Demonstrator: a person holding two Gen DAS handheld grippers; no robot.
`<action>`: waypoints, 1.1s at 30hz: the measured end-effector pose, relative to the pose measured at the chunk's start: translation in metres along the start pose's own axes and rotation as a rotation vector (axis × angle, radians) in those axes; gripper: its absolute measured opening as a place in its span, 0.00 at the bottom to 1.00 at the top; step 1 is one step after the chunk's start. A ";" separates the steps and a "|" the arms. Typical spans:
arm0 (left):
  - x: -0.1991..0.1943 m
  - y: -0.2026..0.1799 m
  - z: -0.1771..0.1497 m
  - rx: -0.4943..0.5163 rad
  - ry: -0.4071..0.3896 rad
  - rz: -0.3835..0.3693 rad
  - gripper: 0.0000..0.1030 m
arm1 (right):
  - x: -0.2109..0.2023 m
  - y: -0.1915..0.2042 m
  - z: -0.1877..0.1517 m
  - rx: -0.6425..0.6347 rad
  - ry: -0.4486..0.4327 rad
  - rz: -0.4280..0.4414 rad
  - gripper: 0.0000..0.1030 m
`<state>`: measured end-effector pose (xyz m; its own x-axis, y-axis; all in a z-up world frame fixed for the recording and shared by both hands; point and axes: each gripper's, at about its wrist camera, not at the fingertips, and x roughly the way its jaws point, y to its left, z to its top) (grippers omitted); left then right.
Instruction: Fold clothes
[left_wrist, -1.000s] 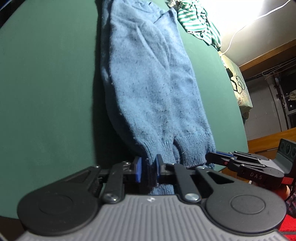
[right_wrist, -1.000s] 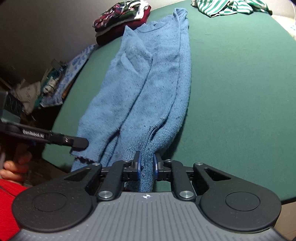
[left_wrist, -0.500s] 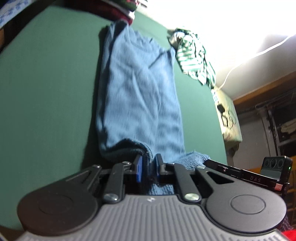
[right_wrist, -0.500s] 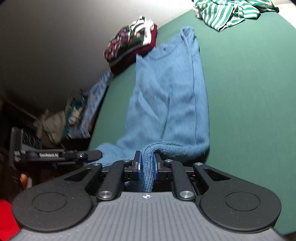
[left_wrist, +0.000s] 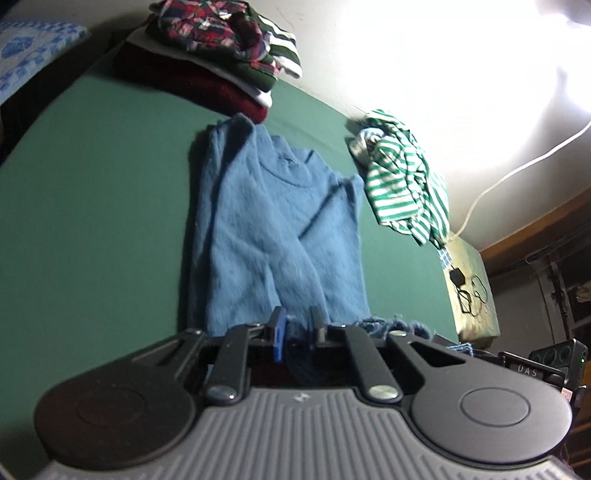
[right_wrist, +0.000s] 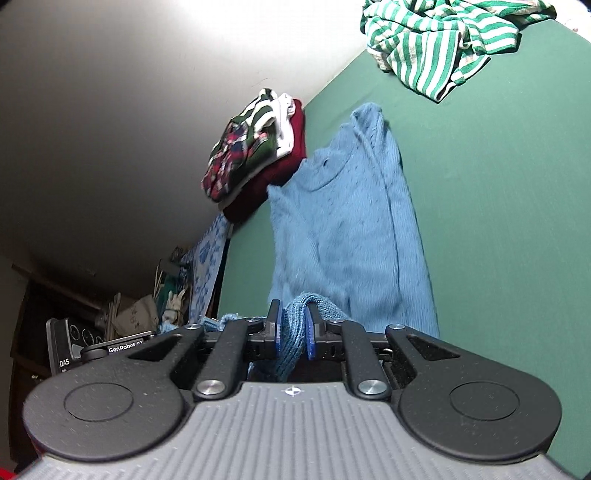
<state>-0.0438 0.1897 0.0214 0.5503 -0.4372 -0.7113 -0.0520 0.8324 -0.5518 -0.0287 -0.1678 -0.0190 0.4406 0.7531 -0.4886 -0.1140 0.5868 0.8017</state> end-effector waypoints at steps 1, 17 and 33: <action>0.005 0.001 0.004 -0.003 -0.002 0.010 0.00 | 0.005 -0.003 0.003 0.006 -0.001 -0.002 0.13; 0.042 0.064 0.025 -0.093 -0.037 -0.014 0.08 | 0.042 -0.033 0.029 0.048 -0.027 -0.040 0.24; 0.018 0.056 -0.018 -0.001 0.016 -0.074 0.54 | 0.047 -0.002 0.007 -0.499 0.006 -0.195 0.36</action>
<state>-0.0523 0.2223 -0.0300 0.5394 -0.5030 -0.6753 -0.0123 0.7971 -0.6037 -0.0011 -0.1358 -0.0415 0.4909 0.6165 -0.6156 -0.4402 0.7853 0.4353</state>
